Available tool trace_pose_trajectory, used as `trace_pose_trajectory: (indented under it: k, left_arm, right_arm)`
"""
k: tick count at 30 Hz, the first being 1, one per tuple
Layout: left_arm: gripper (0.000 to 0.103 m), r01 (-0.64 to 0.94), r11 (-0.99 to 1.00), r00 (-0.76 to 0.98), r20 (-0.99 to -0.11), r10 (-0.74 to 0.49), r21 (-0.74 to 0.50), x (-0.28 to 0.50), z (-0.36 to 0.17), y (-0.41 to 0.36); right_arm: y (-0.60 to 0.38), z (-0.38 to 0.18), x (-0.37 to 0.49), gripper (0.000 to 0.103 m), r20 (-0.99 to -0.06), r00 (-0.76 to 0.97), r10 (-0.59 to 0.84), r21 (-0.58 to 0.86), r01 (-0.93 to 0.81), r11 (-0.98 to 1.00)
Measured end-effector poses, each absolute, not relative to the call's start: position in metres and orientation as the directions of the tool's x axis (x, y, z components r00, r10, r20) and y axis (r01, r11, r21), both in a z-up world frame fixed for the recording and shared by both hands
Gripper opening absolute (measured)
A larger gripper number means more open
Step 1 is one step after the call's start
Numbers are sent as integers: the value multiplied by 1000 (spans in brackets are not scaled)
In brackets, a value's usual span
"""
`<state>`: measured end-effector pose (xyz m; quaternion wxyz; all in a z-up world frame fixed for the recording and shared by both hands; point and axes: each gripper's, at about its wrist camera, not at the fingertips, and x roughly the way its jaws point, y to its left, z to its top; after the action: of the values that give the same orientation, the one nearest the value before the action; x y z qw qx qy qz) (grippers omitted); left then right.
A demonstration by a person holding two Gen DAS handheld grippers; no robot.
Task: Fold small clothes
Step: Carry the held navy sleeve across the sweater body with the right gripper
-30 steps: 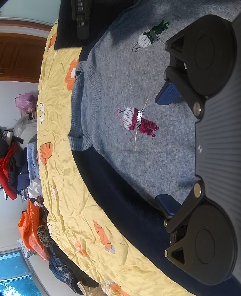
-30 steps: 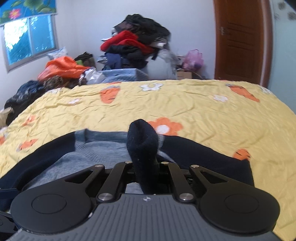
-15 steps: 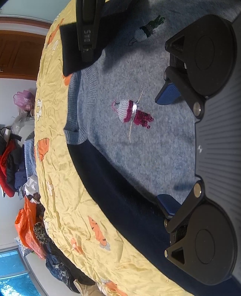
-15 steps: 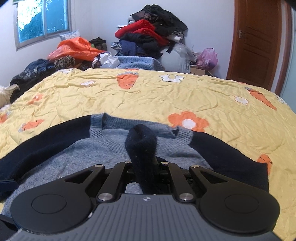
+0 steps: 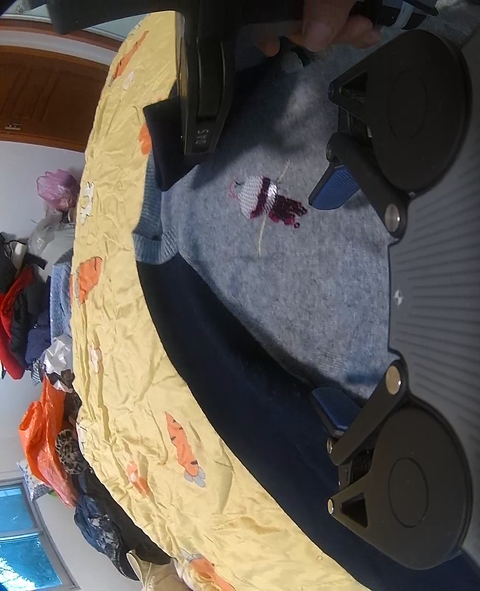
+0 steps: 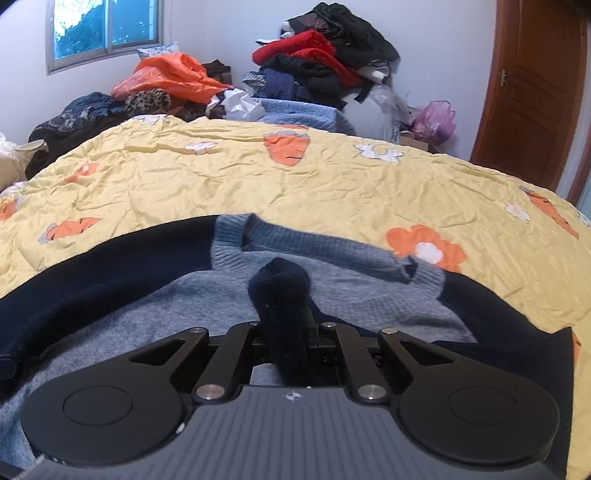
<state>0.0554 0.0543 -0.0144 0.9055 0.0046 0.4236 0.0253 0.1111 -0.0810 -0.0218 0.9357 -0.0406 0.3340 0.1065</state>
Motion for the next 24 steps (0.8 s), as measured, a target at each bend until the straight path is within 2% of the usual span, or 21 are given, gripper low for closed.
trace_pose_trajectory:
  k: [15,24]
  left_arm:
    - [103,-64,997,634,-769,79,50,52,-17,60]
    - [103,-77,996,635,-768,90,53,50,-17,64]
  right_arm:
    - [-56,-23,114,17,-621,756,206,-47,-298,953]
    - [-49,-29,120,17,-616,749,246,-6,-316,949]
